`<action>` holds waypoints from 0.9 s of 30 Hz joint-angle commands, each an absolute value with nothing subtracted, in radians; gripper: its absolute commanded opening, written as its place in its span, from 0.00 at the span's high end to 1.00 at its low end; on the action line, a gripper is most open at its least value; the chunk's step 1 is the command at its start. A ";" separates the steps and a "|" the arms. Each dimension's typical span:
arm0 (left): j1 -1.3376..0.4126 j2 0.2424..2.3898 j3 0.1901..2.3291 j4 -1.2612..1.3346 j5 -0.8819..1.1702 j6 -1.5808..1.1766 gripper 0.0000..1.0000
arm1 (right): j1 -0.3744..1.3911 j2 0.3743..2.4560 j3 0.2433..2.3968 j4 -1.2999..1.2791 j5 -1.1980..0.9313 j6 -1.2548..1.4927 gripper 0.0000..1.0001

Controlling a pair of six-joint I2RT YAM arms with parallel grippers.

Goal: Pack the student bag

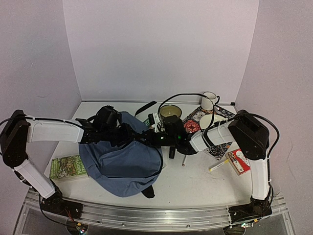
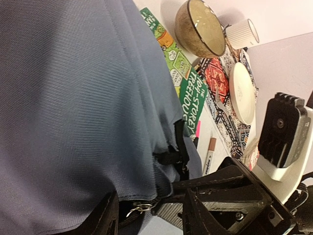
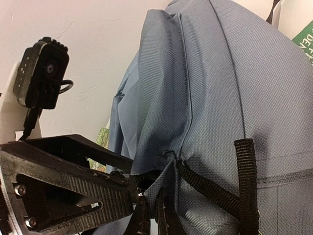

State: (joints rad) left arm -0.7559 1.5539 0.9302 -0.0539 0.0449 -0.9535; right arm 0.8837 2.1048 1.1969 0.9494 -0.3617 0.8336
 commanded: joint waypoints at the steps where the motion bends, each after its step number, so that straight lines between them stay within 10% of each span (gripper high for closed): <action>1: -0.754 1.538 0.942 -0.107 0.010 -0.951 0.55 | 0.900 2.098 1.235 1.031 -0.407 0.810 1.00; 27: -0.726 1.403 0.789 -0.092 0.010 -0.737 0.67 | 0.900 2.104 1.256 1.051 -0.455 0.803 1.00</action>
State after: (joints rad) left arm -0.7344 1.4608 0.8170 -0.0865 0.0296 -0.8571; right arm 0.8845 2.1113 1.2034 0.9514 -0.3888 0.8281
